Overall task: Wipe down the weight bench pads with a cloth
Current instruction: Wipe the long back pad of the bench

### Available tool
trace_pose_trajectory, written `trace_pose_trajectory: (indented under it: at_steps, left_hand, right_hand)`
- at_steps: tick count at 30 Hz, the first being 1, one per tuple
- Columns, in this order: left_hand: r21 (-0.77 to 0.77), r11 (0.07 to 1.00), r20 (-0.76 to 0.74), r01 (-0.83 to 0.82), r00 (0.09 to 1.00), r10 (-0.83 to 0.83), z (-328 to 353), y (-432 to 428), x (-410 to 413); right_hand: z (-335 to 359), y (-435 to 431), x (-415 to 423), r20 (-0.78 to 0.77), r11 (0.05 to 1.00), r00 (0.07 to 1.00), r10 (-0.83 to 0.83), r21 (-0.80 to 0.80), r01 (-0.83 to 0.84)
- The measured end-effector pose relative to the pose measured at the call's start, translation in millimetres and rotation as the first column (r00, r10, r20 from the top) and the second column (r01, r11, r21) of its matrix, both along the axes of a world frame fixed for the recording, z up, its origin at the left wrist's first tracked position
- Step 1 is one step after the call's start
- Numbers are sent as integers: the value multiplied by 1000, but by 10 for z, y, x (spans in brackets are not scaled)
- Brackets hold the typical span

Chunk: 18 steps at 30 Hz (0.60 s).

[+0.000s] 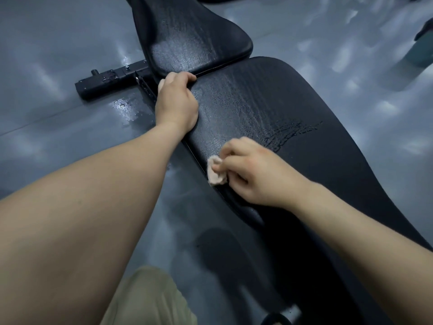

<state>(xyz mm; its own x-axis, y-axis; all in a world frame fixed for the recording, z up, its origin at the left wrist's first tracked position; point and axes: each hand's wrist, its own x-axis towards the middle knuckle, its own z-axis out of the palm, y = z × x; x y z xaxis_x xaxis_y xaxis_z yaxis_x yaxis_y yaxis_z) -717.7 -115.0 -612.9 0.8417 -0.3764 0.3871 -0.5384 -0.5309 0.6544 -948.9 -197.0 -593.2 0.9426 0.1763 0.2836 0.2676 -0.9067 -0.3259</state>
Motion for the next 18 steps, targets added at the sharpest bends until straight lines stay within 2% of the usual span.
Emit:
trace_pose_trajectory:
  at_steps: [6,10,14,16,18]
  left_hand:
    - [164,986,43,-39,999,33,124,-17,-91]
    - [319,946,54,-65,997,50,225,-67,-196]
    - [451,888,70,-92,995,67,270,-81,-372]
    - [448,890,79,-89,995,60,240,-83,-497]
    - [420,905,107,-71,994,28,157,-89,-629]
  right_hand:
    - [7,-40,-360,-55,997,996,68,-40,-70]
    - [20,-148,-95,72,991,992,-105,-79,111]
    - [5,-221,44,114,947,942,-314,-23,319]
    - [-35,-144,-28,126,948,940,-316,-5,319]
    - [-67,-43,-233,96,968,964,-248,-6,250]
